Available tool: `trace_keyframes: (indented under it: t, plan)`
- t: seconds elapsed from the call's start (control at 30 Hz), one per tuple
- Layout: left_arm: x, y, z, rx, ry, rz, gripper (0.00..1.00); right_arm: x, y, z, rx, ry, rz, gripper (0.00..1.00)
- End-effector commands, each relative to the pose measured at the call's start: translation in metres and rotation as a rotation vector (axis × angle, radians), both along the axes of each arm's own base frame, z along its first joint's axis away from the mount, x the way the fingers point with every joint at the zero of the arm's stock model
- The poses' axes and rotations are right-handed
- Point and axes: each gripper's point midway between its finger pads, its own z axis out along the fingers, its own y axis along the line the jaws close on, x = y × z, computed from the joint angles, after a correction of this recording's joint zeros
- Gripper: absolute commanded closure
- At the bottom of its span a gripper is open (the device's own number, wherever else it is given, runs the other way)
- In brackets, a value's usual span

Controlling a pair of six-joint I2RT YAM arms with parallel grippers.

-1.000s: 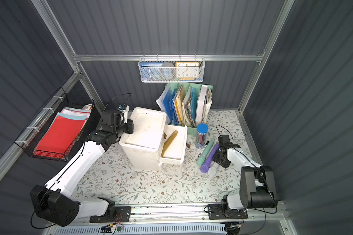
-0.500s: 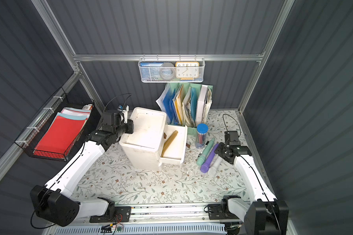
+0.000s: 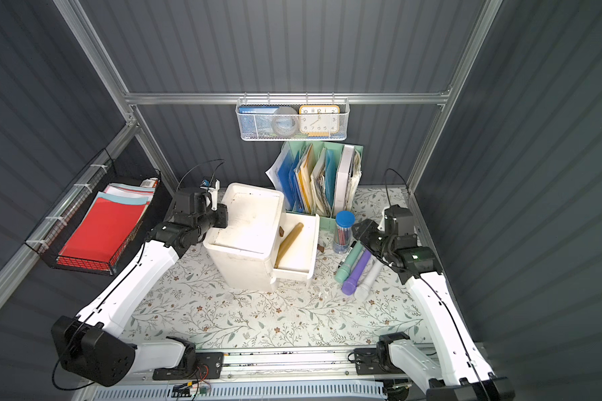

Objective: Take the microphone out of the drawer
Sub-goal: Place the microphone at the center of the board, then pick up the microphone from the drawer.

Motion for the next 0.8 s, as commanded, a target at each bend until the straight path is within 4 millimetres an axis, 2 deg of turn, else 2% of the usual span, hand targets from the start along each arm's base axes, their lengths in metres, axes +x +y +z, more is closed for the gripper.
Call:
trace_keyframes:
  t: [0.0,0.13,0.3,0.43,0.5,0.67,0.77]
  plan:
    - [-0.021,-0.003,-0.091,0.034,0.301,-0.026,0.99,0.008,0.027,0.018,0.013,-0.026,0.032,0.45]
    - [-0.021,-0.003,-0.092,0.035,0.303,-0.025,0.99,0.015,0.072,0.02,0.004,-0.008,0.124,0.46]
    - [-0.022,-0.002,-0.091,0.036,0.302,-0.024,0.99,0.027,0.127,-0.002,-0.021,0.043,0.203,0.46]
    - [-0.023,-0.002,-0.09,0.035,0.298,-0.024,0.99,0.034,0.157,-0.022,-0.024,0.076,0.214,0.47]
    - [-0.023,-0.002,-0.09,0.036,0.298,-0.026,0.99,0.036,0.17,-0.036,-0.039,0.105,0.211,0.47]
    - [-0.023,-0.002,-0.089,0.036,0.296,-0.024,0.99,0.045,0.176,-0.074,-0.078,0.2,0.144,0.49]
    - [-0.023,-0.002,-0.089,0.037,0.294,-0.024,0.99,0.052,0.186,-0.09,-0.068,0.232,0.151,0.49]
